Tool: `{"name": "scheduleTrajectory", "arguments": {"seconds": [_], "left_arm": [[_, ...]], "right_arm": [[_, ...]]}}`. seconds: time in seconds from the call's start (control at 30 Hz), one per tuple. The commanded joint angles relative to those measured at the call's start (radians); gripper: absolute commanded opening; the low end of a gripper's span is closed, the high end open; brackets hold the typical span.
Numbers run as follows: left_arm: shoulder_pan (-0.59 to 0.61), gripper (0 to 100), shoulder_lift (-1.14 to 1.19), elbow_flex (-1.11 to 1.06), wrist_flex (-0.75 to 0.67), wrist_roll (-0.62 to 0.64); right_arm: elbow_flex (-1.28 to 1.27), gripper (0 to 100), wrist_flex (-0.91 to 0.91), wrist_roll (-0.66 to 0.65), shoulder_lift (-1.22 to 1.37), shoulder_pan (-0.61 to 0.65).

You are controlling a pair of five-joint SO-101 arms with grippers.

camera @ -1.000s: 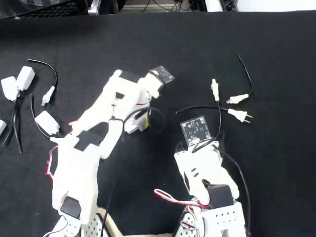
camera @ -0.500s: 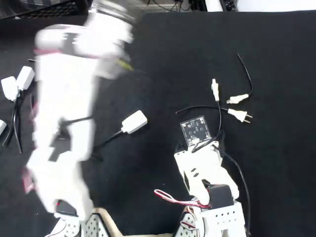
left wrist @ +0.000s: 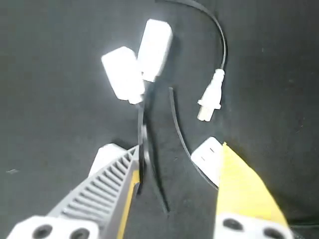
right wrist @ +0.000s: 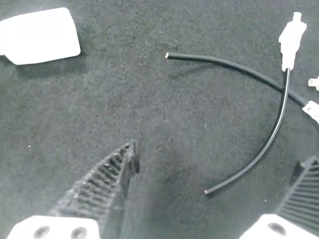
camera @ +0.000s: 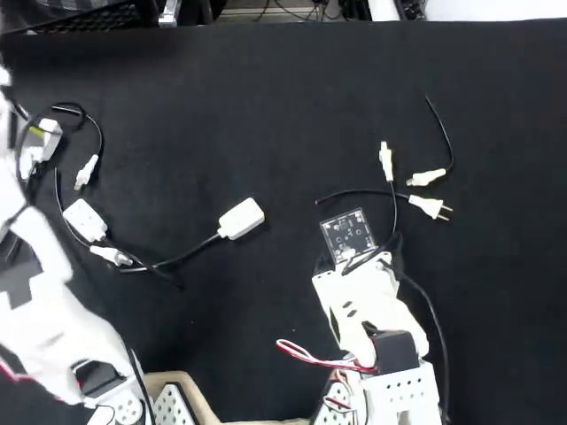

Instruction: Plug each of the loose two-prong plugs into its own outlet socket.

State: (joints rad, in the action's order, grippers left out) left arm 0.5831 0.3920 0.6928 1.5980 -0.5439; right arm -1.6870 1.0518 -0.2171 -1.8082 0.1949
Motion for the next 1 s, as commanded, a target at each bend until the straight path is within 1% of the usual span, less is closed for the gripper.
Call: {"name": "scheduleTrajectory", "arguments": {"seconds": [0.0,0.1,0.23,0.33,0.43,0.53,0.67,0.77,0.83,0.97], "left_arm": [[-0.076,25,0.101,-0.008,-0.061,-0.063],[-0.154,25,0.215,0.028,-0.071,-0.164],[-0.209,25,0.350,0.182,-0.071,-0.210],[-0.213,25,0.451,0.298,-0.066,-0.259],[-0.188,25,0.537,0.386,-0.066,-0.324],[-0.162,25,0.591,0.453,-0.063,-0.348],[-0.147,25,0.620,0.522,-0.009,-0.356],[-0.147,24,0.643,0.529,0.057,-0.425],[-0.134,21,0.661,0.535,0.074,-0.460],[-0.110,8,0.704,0.536,0.072,-0.494]], "right_arm": [[0.002,45.6,-0.008,0.000,-0.074,0.015],[0.002,45.6,-0.009,0.000,-0.074,0.014],[0.002,45.6,-0.011,-0.002,-0.074,0.012],[0.002,45.6,-0.011,-0.005,-0.074,0.012],[0.002,45.6,-0.011,-0.006,-0.074,0.012],[0.002,45.6,-0.009,-0.006,-0.074,0.012],[0.002,45.6,-0.009,-0.006,-0.074,0.012],[0.002,45.6,-0.009,-0.006,-0.074,0.012],[0.002,45.6,-0.009,-0.006,-0.074,0.012],[0.002,45.6,-0.011,-0.006,-0.074,0.012]]}}
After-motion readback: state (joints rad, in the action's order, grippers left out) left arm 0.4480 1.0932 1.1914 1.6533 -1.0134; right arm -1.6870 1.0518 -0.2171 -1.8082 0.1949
